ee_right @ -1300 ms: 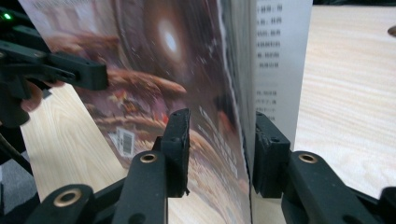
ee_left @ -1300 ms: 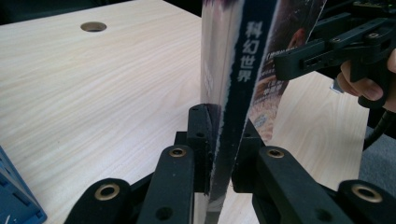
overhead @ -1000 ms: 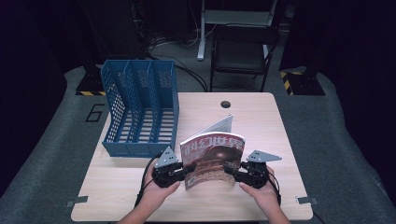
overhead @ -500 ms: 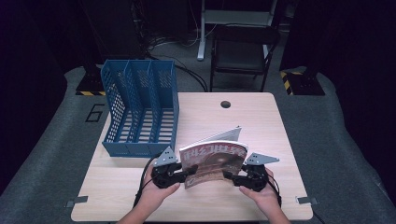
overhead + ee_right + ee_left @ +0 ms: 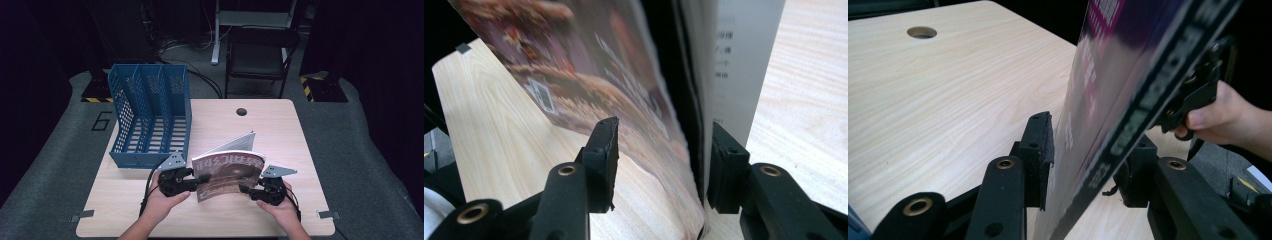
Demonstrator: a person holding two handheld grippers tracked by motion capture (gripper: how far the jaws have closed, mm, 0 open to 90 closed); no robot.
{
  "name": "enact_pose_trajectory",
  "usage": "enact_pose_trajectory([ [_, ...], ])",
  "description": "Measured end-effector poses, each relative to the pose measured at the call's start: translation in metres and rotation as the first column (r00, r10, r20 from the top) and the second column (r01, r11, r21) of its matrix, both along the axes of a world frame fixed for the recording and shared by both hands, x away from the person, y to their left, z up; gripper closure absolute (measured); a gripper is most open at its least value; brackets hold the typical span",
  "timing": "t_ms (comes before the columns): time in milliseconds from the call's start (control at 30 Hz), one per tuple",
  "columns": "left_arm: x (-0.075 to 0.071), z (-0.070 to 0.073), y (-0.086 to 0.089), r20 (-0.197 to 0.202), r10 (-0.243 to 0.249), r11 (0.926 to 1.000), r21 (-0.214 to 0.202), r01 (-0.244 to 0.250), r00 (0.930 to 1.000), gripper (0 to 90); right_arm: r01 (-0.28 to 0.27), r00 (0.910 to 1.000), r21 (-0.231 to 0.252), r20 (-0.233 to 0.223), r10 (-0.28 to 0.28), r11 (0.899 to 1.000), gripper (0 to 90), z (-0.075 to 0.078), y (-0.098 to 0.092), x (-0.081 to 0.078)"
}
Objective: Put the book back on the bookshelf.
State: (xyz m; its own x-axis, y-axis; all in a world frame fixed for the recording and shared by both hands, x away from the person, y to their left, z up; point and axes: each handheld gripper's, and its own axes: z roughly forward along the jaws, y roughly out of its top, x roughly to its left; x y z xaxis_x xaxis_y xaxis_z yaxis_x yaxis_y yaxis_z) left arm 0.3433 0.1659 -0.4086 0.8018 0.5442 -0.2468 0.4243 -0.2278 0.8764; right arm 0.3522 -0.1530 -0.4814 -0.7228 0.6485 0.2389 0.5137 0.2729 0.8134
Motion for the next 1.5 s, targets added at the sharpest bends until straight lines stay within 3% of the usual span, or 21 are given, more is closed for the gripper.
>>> enact_pose_trajectory([
  [133, 0.002, 0.005, 0.0, 0.028, -0.016, 0.9998, 0.014, 0.016, 0.9995, 62.8, -0.003, 0.9997, -0.028, -0.023, 0.003, 1.0, 54.5, -0.006, 0.001, 0.002],
  [367, 0.001, 0.011, -0.002, 0.039, -0.017, 0.9997, 0.02, 0.016, 0.9991, 63.0, 0.001, 0.9988, -0.056, -0.048, -0.003, 0.998, 57.7, -0.012, 0.001, 0.005],
  [633, 0.0, 0.015, -0.002, 0.038, -0.019, 0.9998, 0.004, 0.019, 0.9991, 68.0, 0.004, 0.9959, -0.031, -0.09, -0.006, 1.0, 63.1, -0.014, -0.002, 0.005],
  [833, -0.002, 0.019, -0.001, 0.047, -0.02, 0.9997, 0.017, 0.019, 0.9987, 73.0, 0.011, 0.9937, -0.027, -0.111, -0.014, 1.0, 67.0, -0.015, -0.002, 0.006],
  [1233, -0.01, 0.025, -0.005, 0.07, -0.024, 0.997, 0.076, 0.018, 0.9972, 80.6, 0.013, 0.9953, -0.043, -0.095, -0.017, 0.999, 77.4, -0.015, 0.002, 0.005],
  [1367, -0.014, 0.026, -0.008, 0.093, -0.031, 0.9941, 0.106, 0.021, 0.9951, 82.7, 0.013, 0.9981, -0.066, -0.059, -0.016, 0.998, 81.9, -0.014, 0.006, 0.004],
  [1500, -0.017, 0.028, -0.01, 0.106, -0.029, 0.9923, 0.123, 0.016, 0.9939, 83.0, 0.05, 0.9984, -0.095, -0.022, -0.052, 0.994, 84.6, -0.013, 0.014, 0.003],
])
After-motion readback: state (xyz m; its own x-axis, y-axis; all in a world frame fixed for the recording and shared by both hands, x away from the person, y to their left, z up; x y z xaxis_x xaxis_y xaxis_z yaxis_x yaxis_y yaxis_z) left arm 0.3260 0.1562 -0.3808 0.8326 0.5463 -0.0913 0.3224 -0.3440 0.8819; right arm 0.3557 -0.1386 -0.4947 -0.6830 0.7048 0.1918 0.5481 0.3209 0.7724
